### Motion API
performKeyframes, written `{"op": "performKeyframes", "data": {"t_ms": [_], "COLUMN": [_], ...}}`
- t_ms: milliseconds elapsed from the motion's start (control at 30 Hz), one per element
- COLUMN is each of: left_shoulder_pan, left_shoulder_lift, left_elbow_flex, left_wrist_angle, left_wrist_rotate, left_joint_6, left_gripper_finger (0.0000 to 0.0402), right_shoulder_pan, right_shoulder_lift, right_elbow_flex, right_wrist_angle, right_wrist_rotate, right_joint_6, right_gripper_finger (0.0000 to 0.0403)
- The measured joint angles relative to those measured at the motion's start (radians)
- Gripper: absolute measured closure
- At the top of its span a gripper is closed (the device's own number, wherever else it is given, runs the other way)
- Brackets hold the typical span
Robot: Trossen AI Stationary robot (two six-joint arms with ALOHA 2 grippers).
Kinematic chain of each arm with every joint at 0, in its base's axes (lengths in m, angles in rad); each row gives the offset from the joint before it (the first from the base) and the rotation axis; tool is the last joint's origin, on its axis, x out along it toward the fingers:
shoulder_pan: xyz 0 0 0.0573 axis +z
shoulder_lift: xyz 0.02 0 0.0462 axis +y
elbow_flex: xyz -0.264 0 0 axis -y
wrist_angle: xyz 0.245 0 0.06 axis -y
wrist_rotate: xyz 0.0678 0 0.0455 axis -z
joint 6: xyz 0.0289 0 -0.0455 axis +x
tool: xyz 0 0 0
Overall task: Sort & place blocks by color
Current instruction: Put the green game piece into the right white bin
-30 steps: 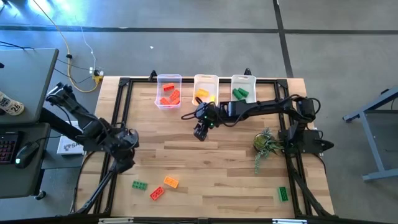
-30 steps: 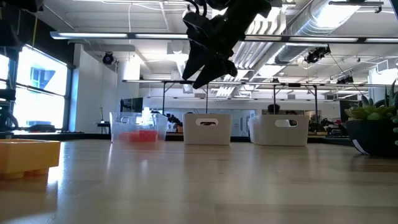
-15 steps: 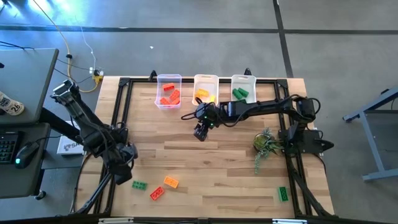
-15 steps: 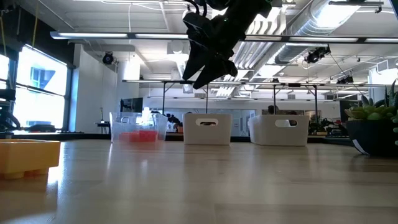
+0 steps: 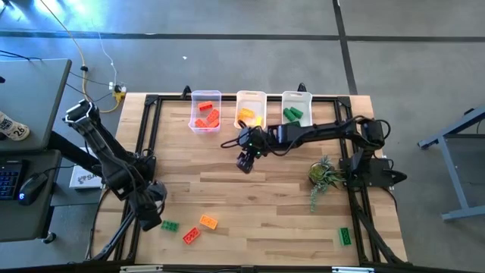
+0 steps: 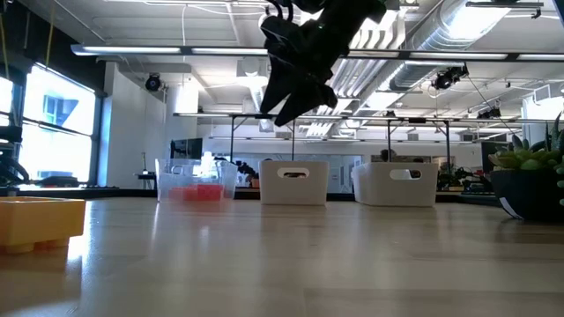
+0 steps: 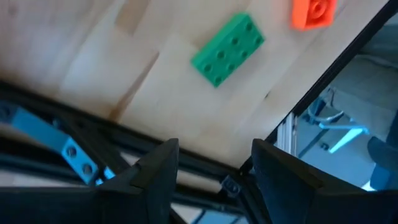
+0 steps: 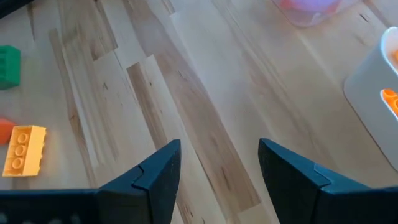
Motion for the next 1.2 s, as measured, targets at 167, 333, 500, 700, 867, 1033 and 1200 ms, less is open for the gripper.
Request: {"op": "performKeyframes", "data": {"t_ms": [167,333,500,700,867,1033,1200], "left_shoulder_pan": [0.0,-0.009,-0.038,-0.072,-0.077,-0.078,-0.078], "left_shoulder_lift": [0.022,0.024,0.024,0.042,0.11,0.2,0.262], "left_elbow_flex": [0.0,0.0,0.0,0.0,0.0,0.0,0.0], "left_wrist_angle": [-0.003,-0.004,0.024,0.118,0.198,0.218,0.218], "left_wrist_rotate": [0.091,0.106,0.006,-0.164,-0.198,-0.168,-0.175], "left_joint_6": [-0.009,0.008,0.1,0.282,0.38,0.402,0.403], "left_gripper_finger": [0.0208,0.0197,0.0184,0.0189,0.019,0.019,0.019], "right_shoulder_pan": [0.019,0.035,0.042,0.046,0.046,0.046,0.046], "right_shoulder_lift": [0.0,0.0,0.0,0.0,0.0,0.0,0.0], "right_elbow_flex": [0.0,0.0,0.0,0.0,0.0,0.0,0.0], "right_wrist_angle": [0.0,0.0,0.0,0.001,0.001,0.001,0.001], "right_wrist_rotate": [0.002,0.023,0.025,0.025,0.026,0.026,0.049], "right_joint_6": [-0.028,-0.03,-0.024,-0.021,-0.019,-0.019,-0.019], "right_gripper_finger": [0.0201,0.0201,0.0201,0.0201,0.0201,0.0201,0.0201]}}
